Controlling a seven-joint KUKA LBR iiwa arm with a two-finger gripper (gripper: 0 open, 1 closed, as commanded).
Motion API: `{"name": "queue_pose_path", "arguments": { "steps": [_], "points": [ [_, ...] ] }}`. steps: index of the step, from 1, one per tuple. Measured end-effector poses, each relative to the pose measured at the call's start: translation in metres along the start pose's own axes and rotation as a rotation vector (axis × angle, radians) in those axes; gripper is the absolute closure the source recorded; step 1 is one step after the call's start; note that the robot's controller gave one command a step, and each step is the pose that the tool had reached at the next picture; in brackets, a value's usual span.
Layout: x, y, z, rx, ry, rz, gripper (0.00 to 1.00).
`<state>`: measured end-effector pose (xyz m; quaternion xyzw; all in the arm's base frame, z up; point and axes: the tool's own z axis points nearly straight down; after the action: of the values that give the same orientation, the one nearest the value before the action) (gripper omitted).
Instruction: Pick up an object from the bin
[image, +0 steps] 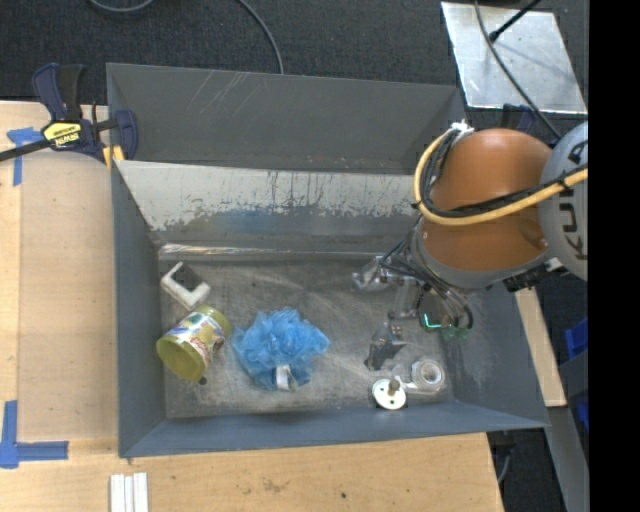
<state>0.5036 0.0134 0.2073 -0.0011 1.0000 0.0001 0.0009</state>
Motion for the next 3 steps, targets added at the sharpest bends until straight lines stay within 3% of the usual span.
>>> {"name": "queue_pose_path", "arguments": {
  "steps": [1,2,3],
  "points": [
    [0.0,0.0,0.0,0.0,-0.001,0.0,0.0],
    [0.001,-0.02,0.051,0.001,-0.007,-0.02,0.0],
    [0.006,-0.046,0.113,0.001,0.004,-0.059,0.0]
  ]
}}
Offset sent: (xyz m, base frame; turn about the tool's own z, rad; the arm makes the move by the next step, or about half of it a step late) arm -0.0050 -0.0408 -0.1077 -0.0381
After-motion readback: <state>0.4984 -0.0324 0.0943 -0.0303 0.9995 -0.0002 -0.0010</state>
